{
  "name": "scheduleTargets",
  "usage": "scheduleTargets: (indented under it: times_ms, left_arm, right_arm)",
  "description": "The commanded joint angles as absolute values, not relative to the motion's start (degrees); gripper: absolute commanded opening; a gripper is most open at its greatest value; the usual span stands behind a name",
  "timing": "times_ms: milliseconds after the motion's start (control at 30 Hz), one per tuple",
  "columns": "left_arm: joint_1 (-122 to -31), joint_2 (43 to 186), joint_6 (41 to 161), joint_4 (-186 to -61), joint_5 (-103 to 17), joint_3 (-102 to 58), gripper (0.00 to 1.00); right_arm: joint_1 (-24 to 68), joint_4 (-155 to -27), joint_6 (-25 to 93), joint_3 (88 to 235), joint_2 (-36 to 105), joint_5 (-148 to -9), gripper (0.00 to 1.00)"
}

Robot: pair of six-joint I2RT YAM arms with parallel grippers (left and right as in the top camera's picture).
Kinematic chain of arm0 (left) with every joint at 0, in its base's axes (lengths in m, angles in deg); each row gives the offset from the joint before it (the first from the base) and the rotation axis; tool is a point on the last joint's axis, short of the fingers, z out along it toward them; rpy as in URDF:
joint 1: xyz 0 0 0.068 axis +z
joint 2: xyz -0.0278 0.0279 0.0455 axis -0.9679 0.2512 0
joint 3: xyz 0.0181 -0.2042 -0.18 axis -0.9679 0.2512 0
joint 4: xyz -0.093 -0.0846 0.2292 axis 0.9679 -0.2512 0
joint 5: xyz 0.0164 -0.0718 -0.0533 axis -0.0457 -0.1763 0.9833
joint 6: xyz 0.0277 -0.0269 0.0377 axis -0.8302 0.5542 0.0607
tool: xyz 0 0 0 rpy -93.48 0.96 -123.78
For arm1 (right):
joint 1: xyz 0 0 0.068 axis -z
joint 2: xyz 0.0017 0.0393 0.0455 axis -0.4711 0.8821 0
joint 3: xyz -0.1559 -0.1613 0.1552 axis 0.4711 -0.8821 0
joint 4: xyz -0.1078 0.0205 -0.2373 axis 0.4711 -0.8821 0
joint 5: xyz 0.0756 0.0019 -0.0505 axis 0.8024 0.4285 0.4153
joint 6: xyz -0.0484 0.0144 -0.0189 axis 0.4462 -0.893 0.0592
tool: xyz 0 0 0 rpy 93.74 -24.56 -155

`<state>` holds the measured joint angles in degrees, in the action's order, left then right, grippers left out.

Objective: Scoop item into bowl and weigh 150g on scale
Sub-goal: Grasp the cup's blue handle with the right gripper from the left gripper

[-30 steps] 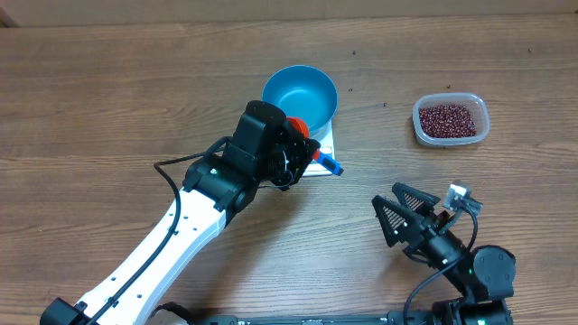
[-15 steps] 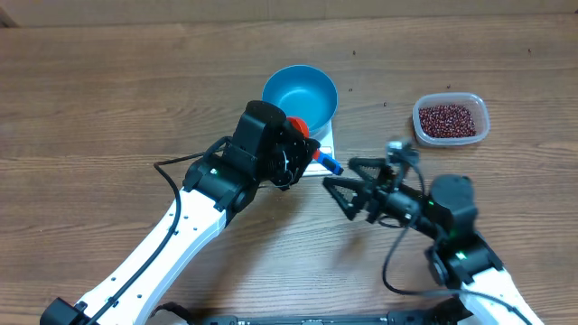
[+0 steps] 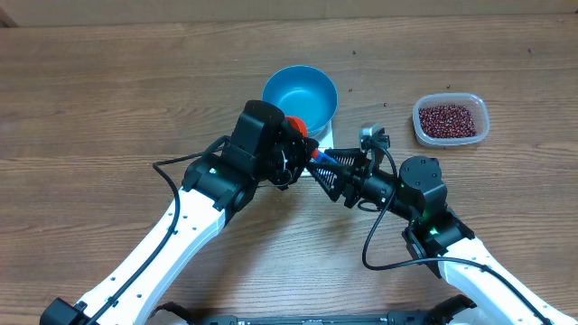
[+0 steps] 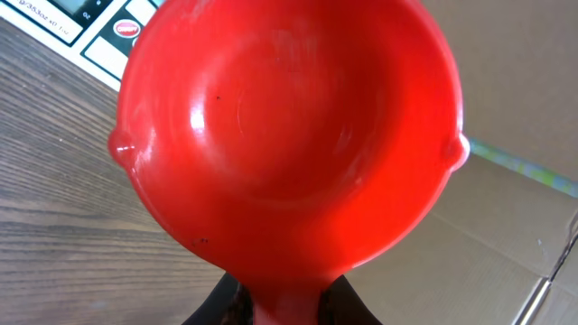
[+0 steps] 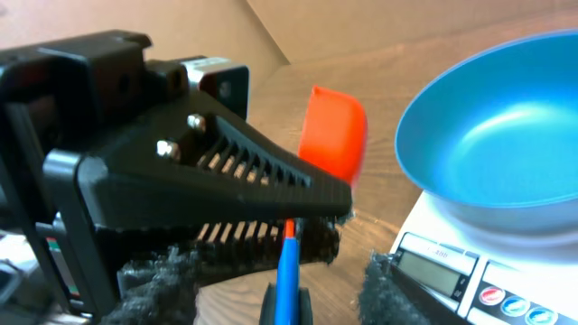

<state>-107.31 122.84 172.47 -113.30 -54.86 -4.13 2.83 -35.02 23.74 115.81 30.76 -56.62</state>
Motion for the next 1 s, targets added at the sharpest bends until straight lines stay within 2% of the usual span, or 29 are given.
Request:
scheduleTargets:
  times_ms: [0,200,433,600,967]
  left_arm:
    - [-107.6,123.2,172.7,-113.3,-54.2,-5.2,0.04]
    - [-107.6,123.2,172.7,-113.3,-54.2,-5.2,0.04]
    - [-107.6,123.2,172.8,-113.3,-54.2,-5.2,0.04]
    - [-107.6,123.2,172.8,-113.3,-54.2,-5.2,0.04]
    - [-107.6,123.2,172.3,-113.3,-54.2,-5.2,0.04]
  right_arm:
    - [2.5,-33.9,24.0,117.7,30.9,-57.8,0.52]
    - [2.5,-32.7,24.0,118.1,30.9,-57.7,0.35]
    - [2.5,-33.2,24.0,118.1,31.0,-56.6,0.29]
    - [2.5,-36.1,24.0,118.1,31.0,-56.6,0.29]
    - [2.5,-36.3,23.7,118.1,31.0,-56.6,0.17]
